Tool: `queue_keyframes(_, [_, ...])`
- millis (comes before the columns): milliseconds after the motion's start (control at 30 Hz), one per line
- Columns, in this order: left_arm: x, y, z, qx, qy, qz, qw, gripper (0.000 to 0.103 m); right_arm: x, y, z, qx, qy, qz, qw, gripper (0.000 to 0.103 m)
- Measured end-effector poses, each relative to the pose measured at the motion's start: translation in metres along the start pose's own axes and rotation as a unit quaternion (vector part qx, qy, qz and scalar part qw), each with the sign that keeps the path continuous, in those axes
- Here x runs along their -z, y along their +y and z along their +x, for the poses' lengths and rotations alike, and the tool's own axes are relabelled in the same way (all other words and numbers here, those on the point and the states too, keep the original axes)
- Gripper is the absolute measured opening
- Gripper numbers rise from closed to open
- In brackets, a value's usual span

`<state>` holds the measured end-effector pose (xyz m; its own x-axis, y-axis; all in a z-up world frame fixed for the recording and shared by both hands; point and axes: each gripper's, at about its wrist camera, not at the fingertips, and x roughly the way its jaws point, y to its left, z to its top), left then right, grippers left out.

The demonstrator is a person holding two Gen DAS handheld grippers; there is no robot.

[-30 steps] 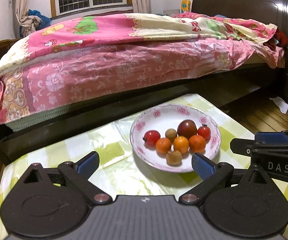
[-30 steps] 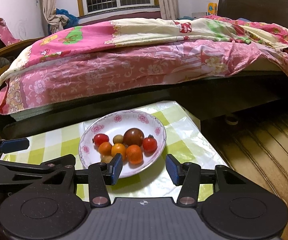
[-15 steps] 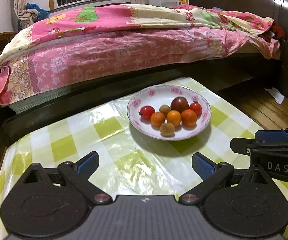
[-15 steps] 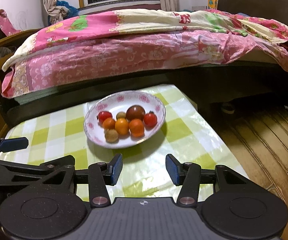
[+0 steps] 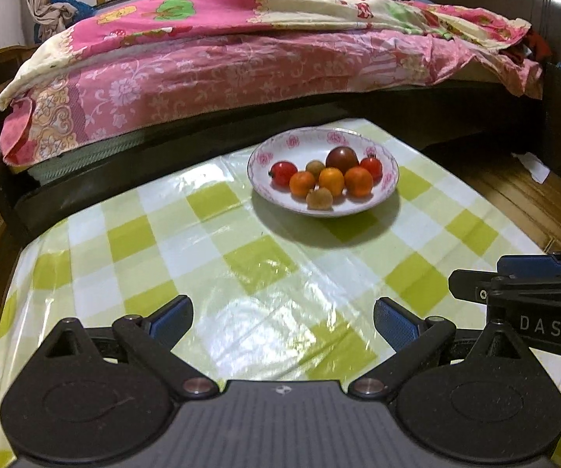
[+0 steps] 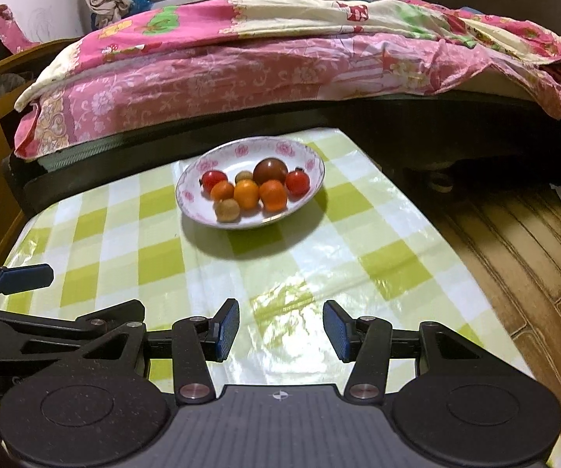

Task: Organize fruits

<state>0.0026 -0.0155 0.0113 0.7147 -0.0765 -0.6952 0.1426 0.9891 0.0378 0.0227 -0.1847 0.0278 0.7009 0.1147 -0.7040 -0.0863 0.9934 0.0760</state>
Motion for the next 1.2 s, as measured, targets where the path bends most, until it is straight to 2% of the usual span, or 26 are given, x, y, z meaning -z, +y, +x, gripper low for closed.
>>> queue_keyframes(333, [0.023,-0.002,-0.007,-0.013,0.025,0.009,0.9996,0.103,0.023,0.007,-0.005,0.007,0.034,-0.013,0.999,0.045])
queue_keyframes(1200, [0.040,-0.003,-0.016,-0.022,0.042,0.008,0.9988,0.103,0.038,0.014,-0.011,0.010,0.052,-0.023,0.998,0.045])
